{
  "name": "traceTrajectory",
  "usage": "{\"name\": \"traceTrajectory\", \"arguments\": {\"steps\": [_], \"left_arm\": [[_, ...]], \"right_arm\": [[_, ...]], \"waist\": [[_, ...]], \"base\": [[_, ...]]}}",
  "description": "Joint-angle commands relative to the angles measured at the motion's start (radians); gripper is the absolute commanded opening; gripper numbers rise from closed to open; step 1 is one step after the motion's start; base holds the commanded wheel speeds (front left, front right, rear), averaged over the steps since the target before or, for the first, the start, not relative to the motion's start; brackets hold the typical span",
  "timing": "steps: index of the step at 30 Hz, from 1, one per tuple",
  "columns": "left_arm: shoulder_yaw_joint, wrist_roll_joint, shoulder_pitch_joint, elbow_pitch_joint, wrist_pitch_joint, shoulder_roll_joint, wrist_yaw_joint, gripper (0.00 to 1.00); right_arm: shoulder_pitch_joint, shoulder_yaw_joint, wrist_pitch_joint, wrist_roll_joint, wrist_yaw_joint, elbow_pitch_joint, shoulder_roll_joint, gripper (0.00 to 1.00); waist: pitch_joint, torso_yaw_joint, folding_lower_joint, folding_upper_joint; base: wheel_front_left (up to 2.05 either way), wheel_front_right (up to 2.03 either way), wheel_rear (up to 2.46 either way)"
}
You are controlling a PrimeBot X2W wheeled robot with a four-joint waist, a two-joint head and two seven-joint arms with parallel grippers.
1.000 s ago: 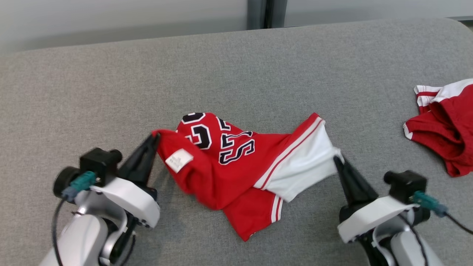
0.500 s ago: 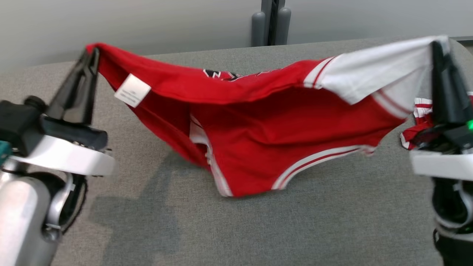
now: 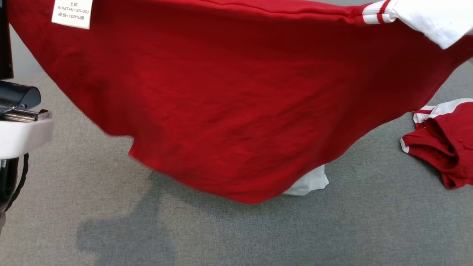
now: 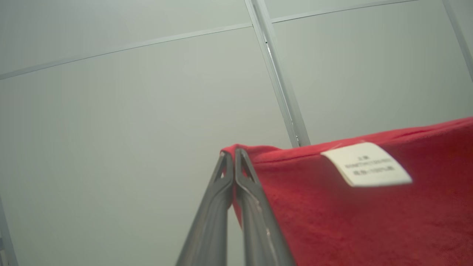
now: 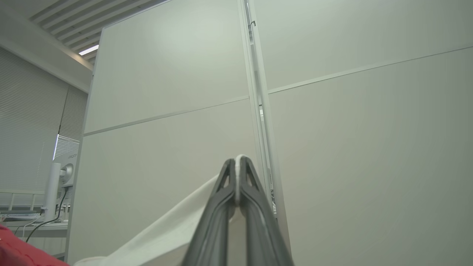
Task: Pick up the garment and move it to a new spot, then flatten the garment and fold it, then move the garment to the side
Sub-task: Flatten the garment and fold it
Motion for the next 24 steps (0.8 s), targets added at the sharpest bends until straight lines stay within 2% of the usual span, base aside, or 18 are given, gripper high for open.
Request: {"name": "traceTrajectory", "arguments": {"steps": [1,5,11,17,18,24], "left_arm": [[0.008,-0.004,-0.019,-0.002,0.006,0.009,0.003,0.00],[-0.004,-0.026,-0.037,0.012,-0.002,0.002,-0.020,0.00],[-0.040,-0.086,-0.163,0.194,-0.036,-0.029,-0.110,0.00],[-0.098,-0.065,-0.455,0.490,-0.112,-0.077,-0.213,0.00],[-0.119,-0.041,-0.555,0.597,-0.159,-0.093,-0.243,0.00],[-0.191,0.022,-0.827,0.887,-0.252,-0.150,-0.291,0.00]], "right_arm": [[-0.013,0.004,0.015,0.003,0.000,-0.003,-0.001,0.00],[-0.034,0.020,0.035,0.002,0.000,0.023,-0.003,0.00],[-0.171,0.087,0.023,-0.005,0.000,0.182,-0.026,0.00],[-0.470,0.173,-0.068,-0.003,0.000,0.459,-0.044,0.00],[-0.584,0.202,-0.120,-0.009,0.000,0.558,-0.052,0.00],[-0.888,0.261,-0.219,-0.053,0.000,0.815,-0.064,0.00]], "waist": [[0.007,0.000,0.0000,0.0000],[0.028,0.001,0.0000,0.0000],[0.100,-0.001,0.0000,0.0000],[0.208,0.004,0.0000,0.0000],[0.240,0.005,0.0000,0.0000],[0.315,0.025,0.0000,0.0000]], "base": [[0.00,0.00,0.00],[0.00,0.00,0.00],[0.00,0.00,0.00],[0.00,0.00,0.00],[0.00,0.00,0.00],[0.00,0.00,0.00]]}}
